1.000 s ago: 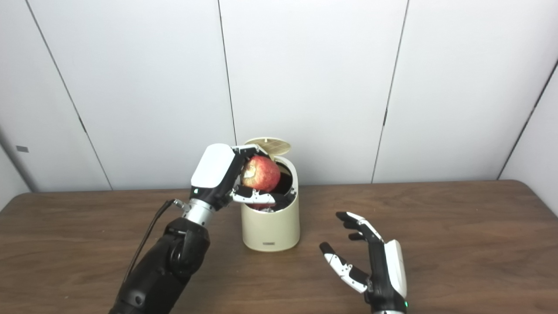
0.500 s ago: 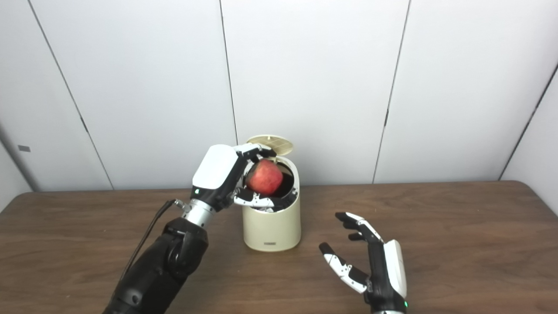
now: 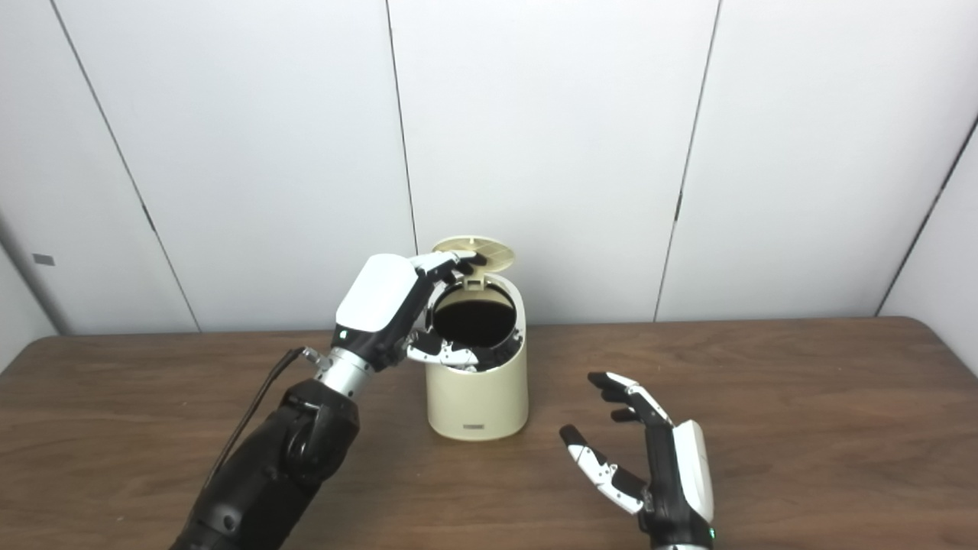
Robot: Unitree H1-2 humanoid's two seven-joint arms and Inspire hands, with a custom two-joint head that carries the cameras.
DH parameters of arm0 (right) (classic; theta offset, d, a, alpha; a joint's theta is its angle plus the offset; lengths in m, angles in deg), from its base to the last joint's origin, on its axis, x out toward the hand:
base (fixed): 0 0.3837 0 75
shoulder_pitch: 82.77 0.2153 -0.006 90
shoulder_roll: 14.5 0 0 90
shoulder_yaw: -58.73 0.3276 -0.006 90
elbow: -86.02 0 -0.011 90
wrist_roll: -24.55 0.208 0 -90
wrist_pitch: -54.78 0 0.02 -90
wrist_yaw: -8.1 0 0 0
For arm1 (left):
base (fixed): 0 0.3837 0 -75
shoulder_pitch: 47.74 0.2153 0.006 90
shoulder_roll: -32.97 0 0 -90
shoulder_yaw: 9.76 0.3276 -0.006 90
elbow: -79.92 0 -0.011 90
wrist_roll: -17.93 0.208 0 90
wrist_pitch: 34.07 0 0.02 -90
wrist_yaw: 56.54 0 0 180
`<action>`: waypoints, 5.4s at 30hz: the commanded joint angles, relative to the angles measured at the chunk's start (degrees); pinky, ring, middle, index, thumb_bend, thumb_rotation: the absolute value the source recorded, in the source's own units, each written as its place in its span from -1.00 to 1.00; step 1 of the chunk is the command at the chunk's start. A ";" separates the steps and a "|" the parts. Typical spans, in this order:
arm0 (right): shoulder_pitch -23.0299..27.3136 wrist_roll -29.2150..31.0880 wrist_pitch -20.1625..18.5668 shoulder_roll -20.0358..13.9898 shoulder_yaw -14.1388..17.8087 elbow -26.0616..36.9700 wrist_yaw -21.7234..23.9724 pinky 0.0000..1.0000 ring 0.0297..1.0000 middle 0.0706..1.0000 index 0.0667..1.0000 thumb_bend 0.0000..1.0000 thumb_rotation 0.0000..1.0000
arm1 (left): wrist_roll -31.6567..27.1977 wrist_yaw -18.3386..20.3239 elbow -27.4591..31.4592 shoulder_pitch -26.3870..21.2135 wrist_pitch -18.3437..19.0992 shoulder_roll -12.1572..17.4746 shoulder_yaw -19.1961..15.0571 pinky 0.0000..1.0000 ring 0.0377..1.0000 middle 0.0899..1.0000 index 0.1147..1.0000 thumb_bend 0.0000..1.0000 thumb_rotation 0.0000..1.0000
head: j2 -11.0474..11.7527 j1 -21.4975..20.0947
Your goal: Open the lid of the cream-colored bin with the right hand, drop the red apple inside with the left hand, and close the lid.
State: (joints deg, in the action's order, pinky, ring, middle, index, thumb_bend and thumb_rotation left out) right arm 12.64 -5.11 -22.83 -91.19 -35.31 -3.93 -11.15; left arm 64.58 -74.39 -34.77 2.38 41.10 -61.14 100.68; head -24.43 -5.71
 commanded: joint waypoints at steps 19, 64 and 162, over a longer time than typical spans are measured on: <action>-1.05 0.32 1.10 0.63 -0.68 -0.31 -0.15 0.24 0.43 0.44 0.40 -0.35 -0.17 | -13.99 -22.00 3.30 -1.86 -12.09 2.59 5.60 -0.28 -0.19 -0.11 -0.13 0.01 -1.00 | -0.58 0.02; 30.00 -19.28 -25.84 -12.44 -7.41 25.99 41.78 1.00 1.00 1.00 1.00 0.71 0.93 | -44.10 16.27 16.01 30.96 -12.03 -1.20 -15.59 0.37 0.57 0.63 0.60 -0.23 0.86 | -1.60 -1.28; 27.03 -15.59 -33.34 -15.74 -17.38 14.74 55.51 0.82 0.86 0.75 0.70 0.77 0.94 | -31.45 16.68 28.83 35.23 -4.55 -2.83 -16.49 0.23 0.48 0.57 0.55 -0.15 0.63 | -8.67 0.12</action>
State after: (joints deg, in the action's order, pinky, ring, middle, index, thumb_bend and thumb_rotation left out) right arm 40.43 -20.82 -55.02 -106.02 -53.04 12.01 43.31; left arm 33.32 -57.80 -7.73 38.75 37.01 -64.19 84.48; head -33.05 -5.54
